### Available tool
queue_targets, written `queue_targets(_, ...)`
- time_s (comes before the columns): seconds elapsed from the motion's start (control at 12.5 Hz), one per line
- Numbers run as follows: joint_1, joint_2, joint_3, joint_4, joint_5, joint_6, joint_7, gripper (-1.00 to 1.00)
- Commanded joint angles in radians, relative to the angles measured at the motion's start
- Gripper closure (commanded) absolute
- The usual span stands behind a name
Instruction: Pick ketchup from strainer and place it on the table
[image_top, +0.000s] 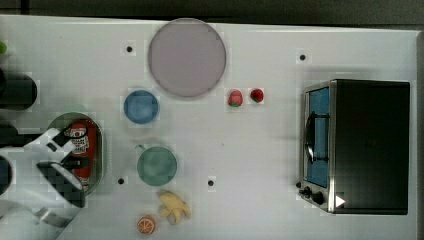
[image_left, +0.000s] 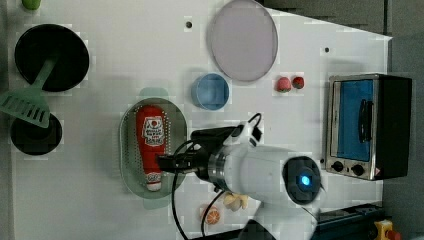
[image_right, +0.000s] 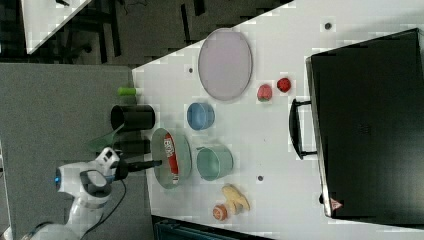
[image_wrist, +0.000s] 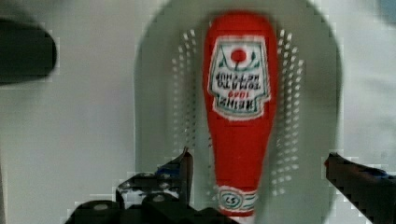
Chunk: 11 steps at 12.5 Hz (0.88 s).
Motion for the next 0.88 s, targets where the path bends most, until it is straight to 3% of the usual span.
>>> queue_targets(0.08, -0.003, 0.074, -0.01, -0.015, -0.027, 0.12, 0.062, -1.0)
queue_targets(0.48, 0.023, 0.222, -0.058, -0.008, -0.065, 0.224, 0.069, -1.0)
queue_targets(0.88, 0.105, 0.295, -0.145, 0.039, -0.066, 0.236, 0.069, -1.0)
